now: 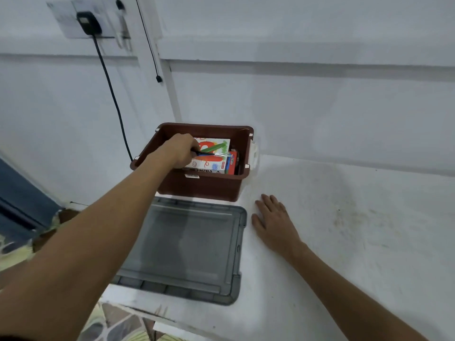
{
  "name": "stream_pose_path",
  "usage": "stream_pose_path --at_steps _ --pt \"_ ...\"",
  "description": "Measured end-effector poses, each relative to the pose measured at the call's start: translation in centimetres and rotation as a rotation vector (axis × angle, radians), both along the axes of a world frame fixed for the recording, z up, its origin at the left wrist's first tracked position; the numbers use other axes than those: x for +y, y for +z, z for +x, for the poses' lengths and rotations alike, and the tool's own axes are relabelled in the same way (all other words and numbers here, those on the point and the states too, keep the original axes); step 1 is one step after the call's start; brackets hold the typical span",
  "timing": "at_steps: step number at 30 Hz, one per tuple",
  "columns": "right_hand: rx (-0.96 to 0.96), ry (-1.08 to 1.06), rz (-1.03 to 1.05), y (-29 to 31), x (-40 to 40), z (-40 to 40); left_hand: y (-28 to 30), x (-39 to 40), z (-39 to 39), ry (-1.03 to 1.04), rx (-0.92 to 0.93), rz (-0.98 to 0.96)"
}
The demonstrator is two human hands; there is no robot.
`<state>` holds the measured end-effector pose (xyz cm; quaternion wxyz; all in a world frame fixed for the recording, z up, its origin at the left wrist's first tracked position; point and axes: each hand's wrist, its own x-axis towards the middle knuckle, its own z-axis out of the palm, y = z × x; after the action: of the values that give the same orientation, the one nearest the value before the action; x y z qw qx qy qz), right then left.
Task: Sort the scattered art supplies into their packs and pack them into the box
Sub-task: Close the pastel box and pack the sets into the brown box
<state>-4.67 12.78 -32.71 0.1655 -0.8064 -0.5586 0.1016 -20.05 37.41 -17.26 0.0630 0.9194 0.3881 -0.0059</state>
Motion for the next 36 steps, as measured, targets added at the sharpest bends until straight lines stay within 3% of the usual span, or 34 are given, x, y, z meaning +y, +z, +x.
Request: stream_pose_path --at_steps 18,28,36 --pt "-0.048 -0.06 -0.052 -0.1 2.1 0.1 -3.1 2.5 2.1 0.007 0.027 0.076" --pt "-0.076 -0.04 -0.07 0.2 1.9 0.1 -3.0 1.8 2.0 -0.03 0.159 -0.018" --pt "-0.081 -0.049 -0.066 0.2 1.8 0.0 -2.7 1.8 1.1 0.074 -0.101 0.079"
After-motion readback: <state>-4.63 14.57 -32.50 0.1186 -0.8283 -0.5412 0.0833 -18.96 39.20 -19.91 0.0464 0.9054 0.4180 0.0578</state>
